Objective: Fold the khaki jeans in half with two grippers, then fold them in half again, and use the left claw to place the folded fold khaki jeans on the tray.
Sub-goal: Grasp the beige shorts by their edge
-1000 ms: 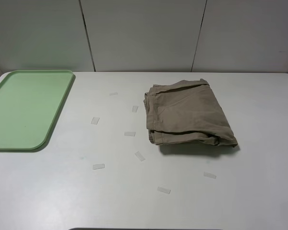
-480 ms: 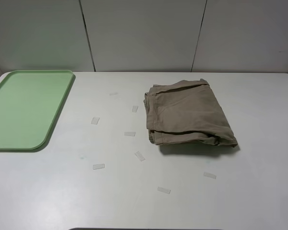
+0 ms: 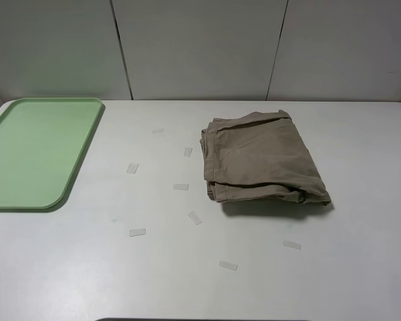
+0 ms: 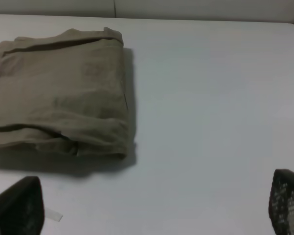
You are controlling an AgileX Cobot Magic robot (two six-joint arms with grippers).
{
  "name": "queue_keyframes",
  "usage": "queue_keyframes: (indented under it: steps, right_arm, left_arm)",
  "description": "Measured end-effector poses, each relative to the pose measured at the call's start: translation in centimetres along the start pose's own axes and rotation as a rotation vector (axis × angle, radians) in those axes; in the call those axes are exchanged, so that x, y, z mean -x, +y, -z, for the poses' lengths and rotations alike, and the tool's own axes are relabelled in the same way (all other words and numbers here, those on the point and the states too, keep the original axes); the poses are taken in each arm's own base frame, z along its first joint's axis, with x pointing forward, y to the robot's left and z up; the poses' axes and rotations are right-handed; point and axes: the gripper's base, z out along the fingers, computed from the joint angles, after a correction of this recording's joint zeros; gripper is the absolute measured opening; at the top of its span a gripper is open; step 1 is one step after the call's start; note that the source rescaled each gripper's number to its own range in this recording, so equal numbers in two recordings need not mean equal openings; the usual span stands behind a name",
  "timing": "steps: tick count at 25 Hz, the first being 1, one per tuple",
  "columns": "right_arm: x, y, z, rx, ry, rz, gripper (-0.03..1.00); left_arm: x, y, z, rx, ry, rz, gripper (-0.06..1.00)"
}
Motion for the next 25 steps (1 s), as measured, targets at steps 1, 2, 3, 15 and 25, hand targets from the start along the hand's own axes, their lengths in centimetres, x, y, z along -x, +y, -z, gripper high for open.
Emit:
queue_keyframes:
  steps: [1, 2, 3, 15, 25]
  right_arm:
    - [0.0, 0.0, 0.0, 0.0, 0.0, 0.0, 1.0]
    - [0.0, 0.0, 0.0, 0.0, 0.0, 0.0, 1.0]
    - [0.0, 0.0, 0.0, 0.0, 0.0, 0.0, 1.0]
    - [0.0, 0.0, 0.0, 0.0, 0.0, 0.0, 1.0]
    - [0.0, 0.0, 0.0, 0.0, 0.0, 0.0, 1.0]
  left_arm:
    - [0.0, 0.0, 0.0, 0.0, 0.0, 0.0, 0.93]
    - [0.0, 0.0, 0.0, 0.0, 0.0, 0.0, 0.93]
    - [0.0, 0.0, 0.0, 0.0, 0.0, 0.0, 0.93]
    - [0.0, 0.0, 0.0, 0.0, 0.0, 0.0, 0.93]
    - [0.03, 0.28, -0.01, 0.031, 0.0, -0.012, 0.97]
